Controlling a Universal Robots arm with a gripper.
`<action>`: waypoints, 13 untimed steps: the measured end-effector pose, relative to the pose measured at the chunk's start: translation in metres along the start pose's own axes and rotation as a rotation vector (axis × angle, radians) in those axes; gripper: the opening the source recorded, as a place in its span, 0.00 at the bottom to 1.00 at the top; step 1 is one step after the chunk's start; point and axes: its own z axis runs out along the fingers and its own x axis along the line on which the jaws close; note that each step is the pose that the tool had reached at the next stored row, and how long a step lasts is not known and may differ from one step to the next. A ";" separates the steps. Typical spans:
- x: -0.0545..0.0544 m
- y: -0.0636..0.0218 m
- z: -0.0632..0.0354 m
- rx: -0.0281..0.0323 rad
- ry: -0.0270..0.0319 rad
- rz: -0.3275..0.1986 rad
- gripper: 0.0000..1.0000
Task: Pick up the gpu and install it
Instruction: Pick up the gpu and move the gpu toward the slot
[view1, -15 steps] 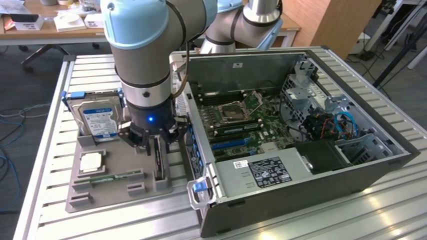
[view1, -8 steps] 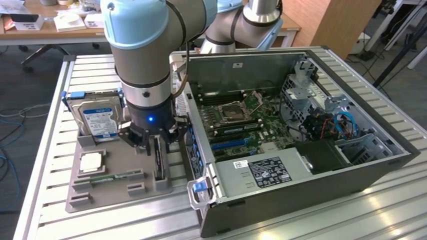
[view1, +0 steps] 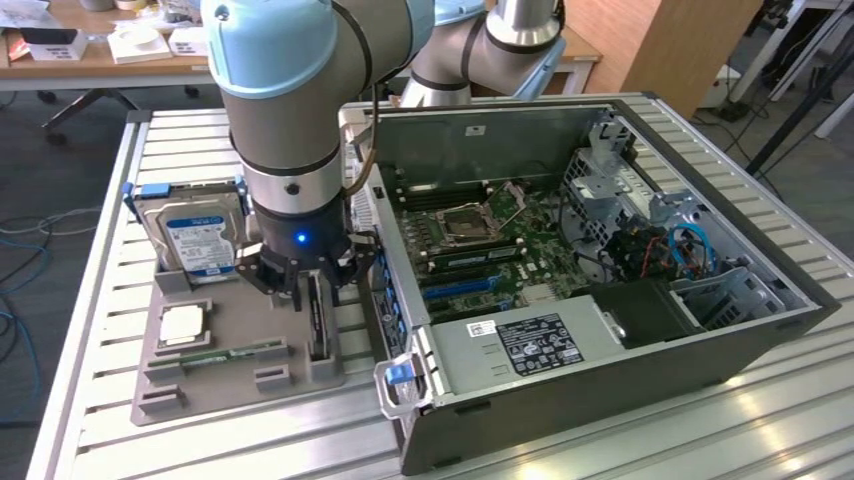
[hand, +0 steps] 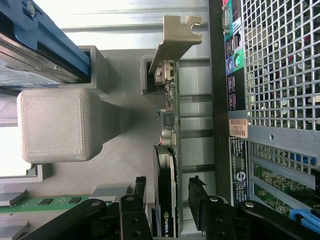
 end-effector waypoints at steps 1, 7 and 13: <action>0.000 0.0000 0.0000 0.0000 0.0000 0.000 0.47; 0.000 0.0000 0.0000 0.0000 0.0000 0.000 0.39; 0.000 0.0000 0.0000 0.0000 0.0000 0.000 0.39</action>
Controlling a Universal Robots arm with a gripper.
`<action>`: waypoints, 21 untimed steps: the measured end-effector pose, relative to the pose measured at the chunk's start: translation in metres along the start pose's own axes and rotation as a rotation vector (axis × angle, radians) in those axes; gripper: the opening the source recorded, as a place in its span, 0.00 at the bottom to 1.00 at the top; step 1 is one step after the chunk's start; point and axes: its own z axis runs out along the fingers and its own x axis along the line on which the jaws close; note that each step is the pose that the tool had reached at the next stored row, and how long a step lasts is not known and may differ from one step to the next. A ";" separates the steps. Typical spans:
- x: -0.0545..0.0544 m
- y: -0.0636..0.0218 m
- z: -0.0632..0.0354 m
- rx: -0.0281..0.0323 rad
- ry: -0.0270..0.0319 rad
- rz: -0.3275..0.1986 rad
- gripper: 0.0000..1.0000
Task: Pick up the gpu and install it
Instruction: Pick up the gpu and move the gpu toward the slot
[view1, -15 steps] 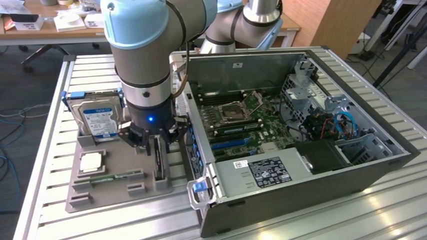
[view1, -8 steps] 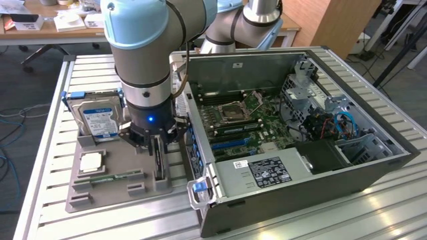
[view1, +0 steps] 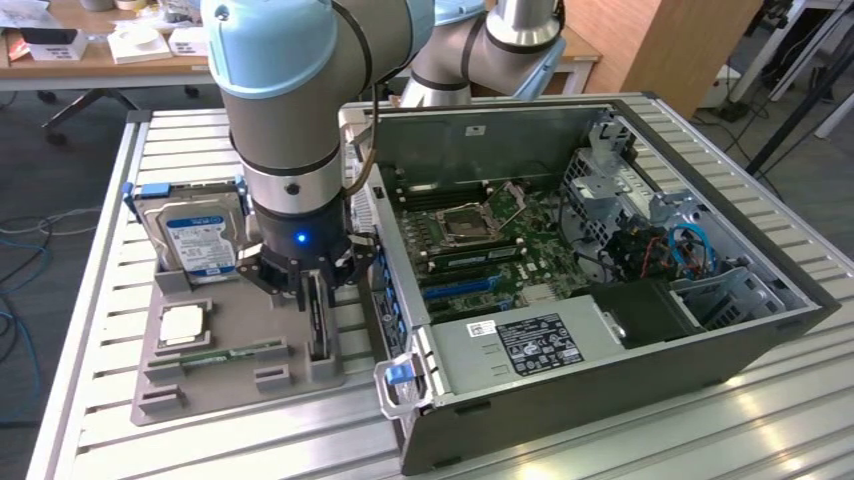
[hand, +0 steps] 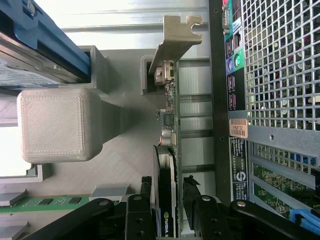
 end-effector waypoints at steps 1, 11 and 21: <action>0.000 0.0000 0.0000 -0.0001 0.0000 0.000 0.39; 0.000 0.0000 0.0000 0.0000 -0.0001 0.000 0.27; 0.000 0.0000 0.0000 0.0000 0.0000 0.000 0.27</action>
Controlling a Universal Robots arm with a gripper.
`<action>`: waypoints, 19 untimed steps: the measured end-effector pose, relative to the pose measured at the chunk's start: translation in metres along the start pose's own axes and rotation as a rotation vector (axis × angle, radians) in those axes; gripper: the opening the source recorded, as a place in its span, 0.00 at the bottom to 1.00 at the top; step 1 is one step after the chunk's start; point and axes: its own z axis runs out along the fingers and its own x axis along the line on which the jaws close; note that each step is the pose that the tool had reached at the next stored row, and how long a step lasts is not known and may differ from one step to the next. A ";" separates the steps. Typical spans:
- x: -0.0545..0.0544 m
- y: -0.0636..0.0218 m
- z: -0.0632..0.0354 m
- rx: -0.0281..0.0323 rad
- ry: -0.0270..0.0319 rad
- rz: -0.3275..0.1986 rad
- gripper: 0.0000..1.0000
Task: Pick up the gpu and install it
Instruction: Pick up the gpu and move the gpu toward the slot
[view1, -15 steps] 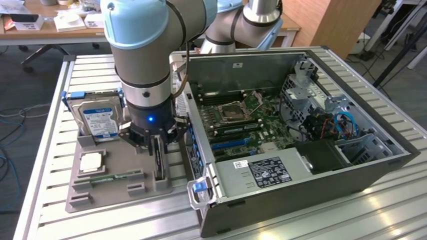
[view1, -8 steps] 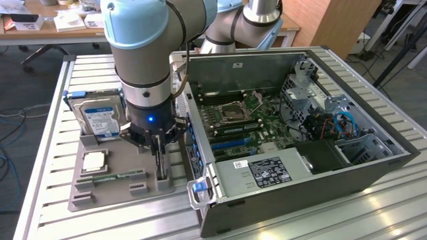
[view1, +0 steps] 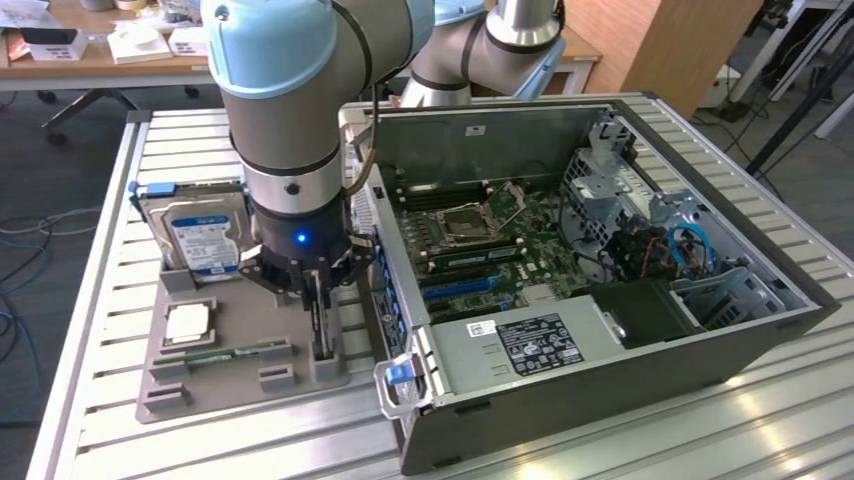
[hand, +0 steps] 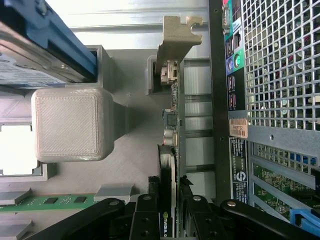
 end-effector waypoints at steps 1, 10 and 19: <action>0.000 0.0000 0.0000 0.0000 0.0000 0.000 0.27; 0.000 0.0000 0.0000 -0.0001 0.0000 0.000 0.27; -0.001 0.0009 -0.0190 -0.0001 0.0001 0.000 0.27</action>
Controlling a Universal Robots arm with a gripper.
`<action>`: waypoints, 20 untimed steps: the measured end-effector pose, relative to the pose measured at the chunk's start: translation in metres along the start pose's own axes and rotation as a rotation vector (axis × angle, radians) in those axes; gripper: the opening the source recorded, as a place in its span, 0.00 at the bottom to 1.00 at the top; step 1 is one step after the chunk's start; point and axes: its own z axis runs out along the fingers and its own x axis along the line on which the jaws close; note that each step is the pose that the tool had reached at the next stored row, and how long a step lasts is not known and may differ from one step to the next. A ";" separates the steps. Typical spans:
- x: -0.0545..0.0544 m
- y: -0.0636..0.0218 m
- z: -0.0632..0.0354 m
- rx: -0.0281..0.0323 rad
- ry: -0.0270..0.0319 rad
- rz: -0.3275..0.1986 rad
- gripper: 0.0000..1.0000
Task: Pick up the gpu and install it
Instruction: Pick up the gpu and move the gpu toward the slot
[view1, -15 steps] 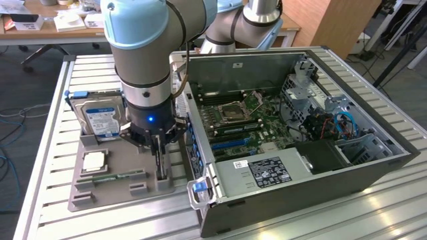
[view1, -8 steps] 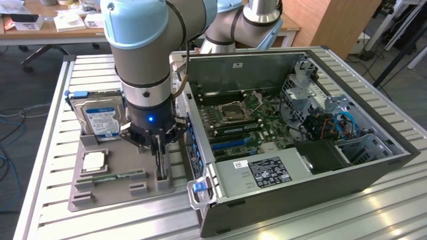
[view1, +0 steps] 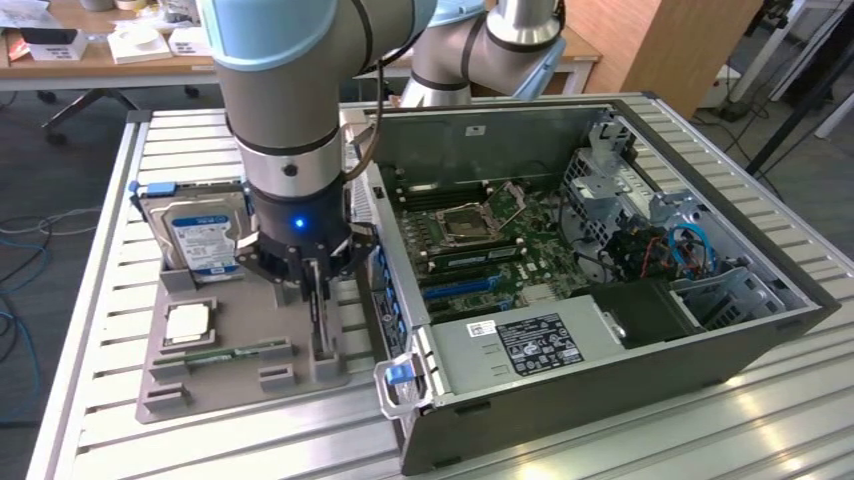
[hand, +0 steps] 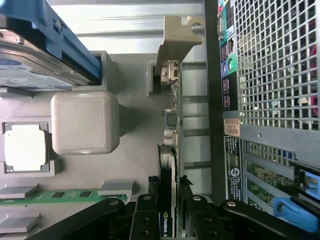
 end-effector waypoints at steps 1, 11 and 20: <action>0.000 0.0001 -0.0033 0.0001 0.0000 0.000 0.27; -0.001 0.0016 -0.0350 -0.0002 0.0001 -0.004 0.27; -0.002 0.0028 -0.0611 -0.0007 0.0011 -0.028 0.27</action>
